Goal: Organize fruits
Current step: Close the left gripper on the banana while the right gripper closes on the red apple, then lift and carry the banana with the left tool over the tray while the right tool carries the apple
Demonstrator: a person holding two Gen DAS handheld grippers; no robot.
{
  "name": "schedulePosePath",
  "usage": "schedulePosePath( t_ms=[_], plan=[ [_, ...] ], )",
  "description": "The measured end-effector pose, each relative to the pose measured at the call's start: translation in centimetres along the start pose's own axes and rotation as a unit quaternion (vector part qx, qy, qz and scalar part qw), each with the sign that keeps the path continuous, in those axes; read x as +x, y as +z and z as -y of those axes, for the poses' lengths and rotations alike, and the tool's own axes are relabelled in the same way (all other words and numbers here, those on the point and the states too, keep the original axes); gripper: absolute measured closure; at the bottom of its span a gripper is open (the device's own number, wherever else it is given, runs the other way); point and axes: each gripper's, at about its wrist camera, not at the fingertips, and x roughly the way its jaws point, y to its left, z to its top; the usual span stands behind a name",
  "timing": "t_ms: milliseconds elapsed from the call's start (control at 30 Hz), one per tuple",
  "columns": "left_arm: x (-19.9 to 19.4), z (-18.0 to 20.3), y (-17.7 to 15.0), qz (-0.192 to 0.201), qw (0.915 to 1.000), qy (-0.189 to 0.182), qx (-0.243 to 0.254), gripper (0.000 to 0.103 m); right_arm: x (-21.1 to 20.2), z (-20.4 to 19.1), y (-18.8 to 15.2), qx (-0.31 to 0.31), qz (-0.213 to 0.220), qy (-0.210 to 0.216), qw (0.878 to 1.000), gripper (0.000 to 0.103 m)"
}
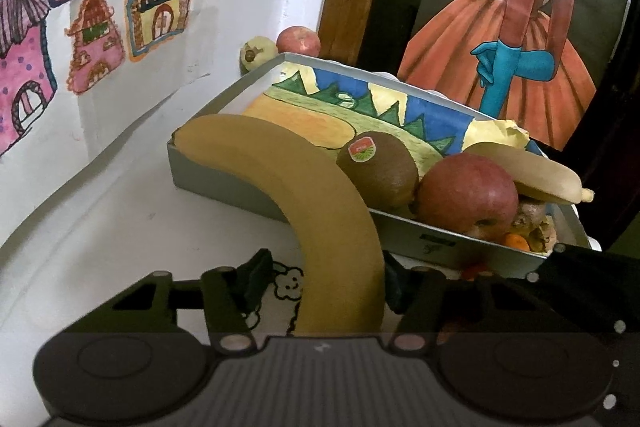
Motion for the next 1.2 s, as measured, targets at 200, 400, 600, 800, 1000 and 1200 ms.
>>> schedulePosePath(
  t_ms=[200,400,600,800,1000,1200],
  plan=[
    [-0.2,0.4,-0.1,0.001,0.9999,-0.016,0.006,0.062,-0.2,-0.1,0.0,-0.002,0.000,0.000,1.000,0.034],
    [-0.5,0.2,-0.3,0.006,0.9998,-0.021,0.004,0.063,-1.1,-0.5,-0.3,-0.004,0.002,-0.011,1.000,0.034],
    [-1.3,0.1,-0.6,0.014,0.9995,-0.027,-0.002,0.063,-2.5,-0.1,-0.7,0.015,0.014,-0.022,1.000,0.034],
    [-2.1,-0.4,-0.8,0.020,0.9982,-0.049,-0.029,0.063,-3.9,0.1,-1.1,0.030,0.023,-0.029,0.999,0.034],
    [-3.2,0.0,-0.9,0.039,0.9973,-0.054,-0.033,0.063,-5.0,0.4,-1.5,0.042,0.031,-0.035,0.998,0.034],
    [-4.5,0.7,-0.1,0.060,0.9965,-0.051,-0.029,0.063,-6.5,0.9,-1.7,0.055,0.044,-0.042,0.997,0.034]
  ],
)
